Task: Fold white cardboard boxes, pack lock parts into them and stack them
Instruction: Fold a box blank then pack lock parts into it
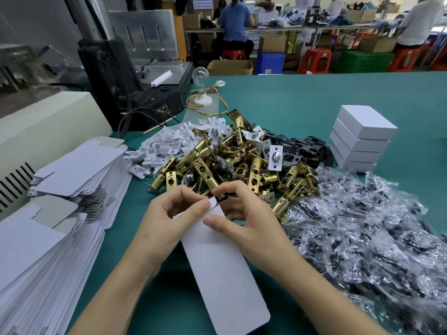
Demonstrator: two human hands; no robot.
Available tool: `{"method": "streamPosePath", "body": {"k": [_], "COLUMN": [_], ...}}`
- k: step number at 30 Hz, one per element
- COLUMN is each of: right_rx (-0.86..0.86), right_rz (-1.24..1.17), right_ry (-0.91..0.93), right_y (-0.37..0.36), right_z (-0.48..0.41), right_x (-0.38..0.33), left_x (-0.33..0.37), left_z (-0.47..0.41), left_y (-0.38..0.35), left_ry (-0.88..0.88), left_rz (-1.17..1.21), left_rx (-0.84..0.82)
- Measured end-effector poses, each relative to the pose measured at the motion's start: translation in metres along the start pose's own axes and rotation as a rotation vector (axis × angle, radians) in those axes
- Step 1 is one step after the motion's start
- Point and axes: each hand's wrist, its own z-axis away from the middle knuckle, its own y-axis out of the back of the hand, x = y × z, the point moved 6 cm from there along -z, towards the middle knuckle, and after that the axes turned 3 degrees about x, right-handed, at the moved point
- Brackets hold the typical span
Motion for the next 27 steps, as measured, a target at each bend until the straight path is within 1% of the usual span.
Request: {"method": "streamPosePath", "body": {"k": [6, 14, 18, 21, 27], "right_rx": [-0.014, -0.051, -0.025, -0.012, -0.042], "right_rz": [0.040, 0.018, 0.014, 0.043, -0.040], "right_ry": [0.016, -0.019, -0.043, -0.019, -0.042], "right_y": [-0.0027, -0.0078, -0.0075, -0.0065, -0.0076], "right_z": [0.0011, 0.0033, 0.0036, 0.0041, 0.0028], "right_x": [-0.0015, 0.0003, 0.0032, 0.0021, 0.0016], "left_x": [-0.0009, -0.0043, -0.0038, -0.0029, -0.0002], "left_z": [0.0004, 0.0006, 0.0007, 0.0008, 0.0011], "left_y": [-0.0018, -0.0012, -0.0014, -0.0016, -0.0026], "left_ry": [0.022, 0.086, 0.091, 0.092, 0.079], "left_rz": [0.012, 0.011, 0.005, 0.016, 0.031], "left_rx": [-0.014, -0.046, -0.061, -0.075, -0.082]}}
